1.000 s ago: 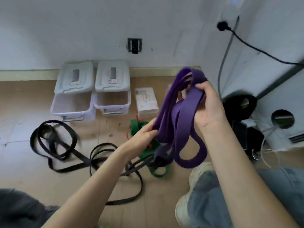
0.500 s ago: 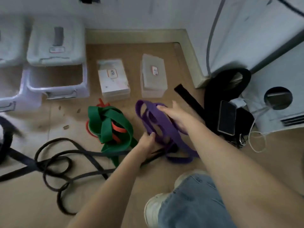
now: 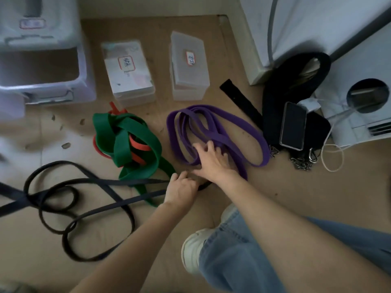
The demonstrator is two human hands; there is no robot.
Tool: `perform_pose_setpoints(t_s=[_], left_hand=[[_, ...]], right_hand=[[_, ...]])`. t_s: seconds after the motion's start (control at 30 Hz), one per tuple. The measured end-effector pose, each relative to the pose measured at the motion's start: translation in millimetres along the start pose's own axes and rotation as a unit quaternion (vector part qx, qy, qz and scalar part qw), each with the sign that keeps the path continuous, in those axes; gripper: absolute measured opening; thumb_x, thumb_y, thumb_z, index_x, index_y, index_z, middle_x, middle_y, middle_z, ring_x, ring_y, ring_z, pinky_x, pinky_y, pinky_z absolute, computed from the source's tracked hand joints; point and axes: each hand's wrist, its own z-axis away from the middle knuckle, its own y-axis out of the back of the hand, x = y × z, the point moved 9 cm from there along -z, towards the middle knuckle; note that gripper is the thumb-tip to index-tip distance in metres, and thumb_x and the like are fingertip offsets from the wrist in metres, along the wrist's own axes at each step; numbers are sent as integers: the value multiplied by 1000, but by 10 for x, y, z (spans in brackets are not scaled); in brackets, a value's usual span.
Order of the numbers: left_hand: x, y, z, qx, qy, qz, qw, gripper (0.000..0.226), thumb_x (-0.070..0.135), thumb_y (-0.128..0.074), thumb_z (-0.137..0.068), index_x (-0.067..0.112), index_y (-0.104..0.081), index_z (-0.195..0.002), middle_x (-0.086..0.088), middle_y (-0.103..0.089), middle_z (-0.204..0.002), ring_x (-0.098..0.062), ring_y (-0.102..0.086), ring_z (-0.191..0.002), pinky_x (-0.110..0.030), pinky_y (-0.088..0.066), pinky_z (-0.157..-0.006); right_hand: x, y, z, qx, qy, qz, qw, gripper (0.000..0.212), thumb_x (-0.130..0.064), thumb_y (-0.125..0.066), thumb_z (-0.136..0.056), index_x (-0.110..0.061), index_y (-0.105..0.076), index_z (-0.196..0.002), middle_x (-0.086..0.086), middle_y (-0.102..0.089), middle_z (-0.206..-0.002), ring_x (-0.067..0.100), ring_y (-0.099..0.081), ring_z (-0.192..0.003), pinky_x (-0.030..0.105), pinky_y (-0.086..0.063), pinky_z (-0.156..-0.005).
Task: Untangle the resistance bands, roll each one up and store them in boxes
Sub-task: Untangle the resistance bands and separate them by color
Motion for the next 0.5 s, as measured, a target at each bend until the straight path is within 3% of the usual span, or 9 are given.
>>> perform_pose_setpoints(t_s=[0.1,0.17,0.2,0.23,0.3,0.37,0.43,0.5], left_hand=[[-99,372,312,99,-90,66,989,23,27,-42,-95,17,-60,-106,0,-65,-102,-22,-48,-104,-31,-28,-82],[-204,599,632,157,-145,114,970,20,28,-50,-88,13,-64,-82,-1,-65,-74,-24,-58,-76,-30,-34,-71],[-334,651,762,170,-130,132,968,26,31,-48,-86,13,-63,-75,-2,-62,-65,-23,-59,-64,-30,-39,-66],[-508,674,864,170,-87,162,968,34,37,-42,-85,12,-61,-71,-2,-60,-60,-24,-58,-56,-30,-42,-59],[-853,712,1043,179,14,211,961,49,48,-28,-79,10,-55,-68,-1,-55,-55,-24,-56,-50,-28,-38,-48],[-1056,733,1184,179,48,220,958,57,53,-22,-74,7,-56,-71,-3,-56,-55,-23,-54,-50,-30,-36,-46],[-1179,812,1316,186,45,226,955,60,52,-25,-74,5,-62,-76,-5,-60,-56,-22,-55,-50,-31,-39,-48],[-1301,865,1485,189,46,241,951,58,52,-29,-73,5,-64,-75,-3,-60,-56,-19,-55,-50,-30,-41,-49]], right_hand=[[109,245,-55,62,-30,-77,995,50,-11,-53,-91,-22,-33,-135,15,-48,-128,36,-53,-112,43,-46,-83],[261,533,-102,127,-60,-147,979,42,-6,-50,-91,-19,-41,-130,14,-49,-127,34,-54,-111,42,-47,-86],[314,610,-126,127,-72,-156,977,41,-5,-50,-90,-17,-42,-129,14,-48,-128,34,-52,-112,42,-46,-89],[329,611,-149,93,-86,-127,984,42,-6,-51,-90,-16,-43,-130,15,-46,-131,35,-50,-116,42,-45,-92],[276,409,-117,-47,-110,11,993,44,-13,-54,-89,-14,-45,-132,16,-40,-138,37,-41,-125,45,-38,-102],[159,332,59,-107,-143,92,980,46,-21,-58,-88,-12,-47,-131,16,-33,-144,38,-32,-131,48,-31,-105],[-220,546,134,3,-94,46,994,39,-17,-57,-87,-11,-52,-126,14,-39,-138,36,-37,-127,47,-35,-102],[-958,797,274,120,75,-102,985,29,-14,-54,-87,-11,-58,-115,10,-52,-123,29,-49,-115,40,-43,-95]])
